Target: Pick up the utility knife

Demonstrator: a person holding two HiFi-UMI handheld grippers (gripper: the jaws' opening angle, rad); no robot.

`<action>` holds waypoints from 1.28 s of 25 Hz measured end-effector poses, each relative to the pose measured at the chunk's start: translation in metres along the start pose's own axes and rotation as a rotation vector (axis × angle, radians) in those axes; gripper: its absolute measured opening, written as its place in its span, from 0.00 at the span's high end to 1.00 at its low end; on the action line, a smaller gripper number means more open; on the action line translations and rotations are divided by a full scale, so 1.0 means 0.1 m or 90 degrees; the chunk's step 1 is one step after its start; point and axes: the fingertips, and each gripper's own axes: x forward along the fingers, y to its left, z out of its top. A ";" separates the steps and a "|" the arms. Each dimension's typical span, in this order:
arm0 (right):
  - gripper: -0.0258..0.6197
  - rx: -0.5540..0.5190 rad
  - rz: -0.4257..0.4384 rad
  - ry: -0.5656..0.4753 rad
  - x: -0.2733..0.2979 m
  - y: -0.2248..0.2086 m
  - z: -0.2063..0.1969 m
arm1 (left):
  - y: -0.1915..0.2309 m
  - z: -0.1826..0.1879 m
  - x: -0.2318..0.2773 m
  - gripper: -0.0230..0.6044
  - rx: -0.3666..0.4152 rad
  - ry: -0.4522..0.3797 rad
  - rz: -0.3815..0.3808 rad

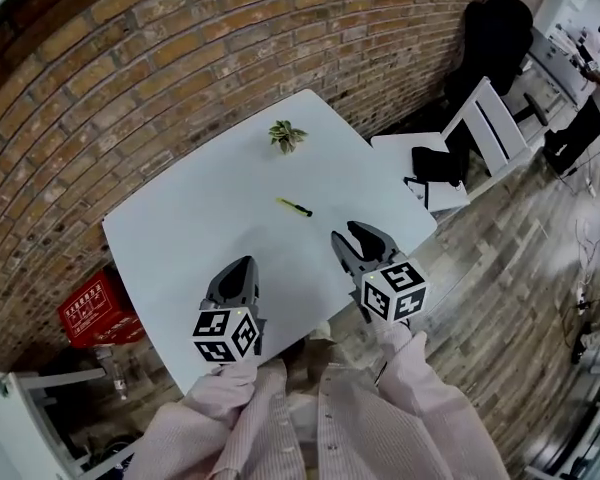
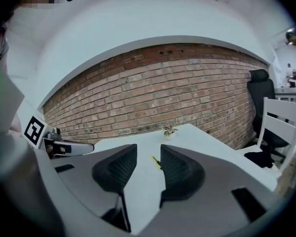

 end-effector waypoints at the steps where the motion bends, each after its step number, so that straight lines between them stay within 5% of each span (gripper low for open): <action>1: 0.76 -0.002 0.009 0.008 0.07 -0.02 -0.01 | 0.01 -0.01 0.04 0.98 -0.004 0.001 0.007; 17: 0.76 -0.075 0.155 0.158 1.07 -0.20 -0.36 | 0.27 -0.19 0.49 0.98 -0.067 0.027 0.098; 32: 0.76 -0.152 0.175 0.308 1.66 -0.18 -0.85 | 0.48 -0.47 0.87 0.98 -0.112 0.087 0.087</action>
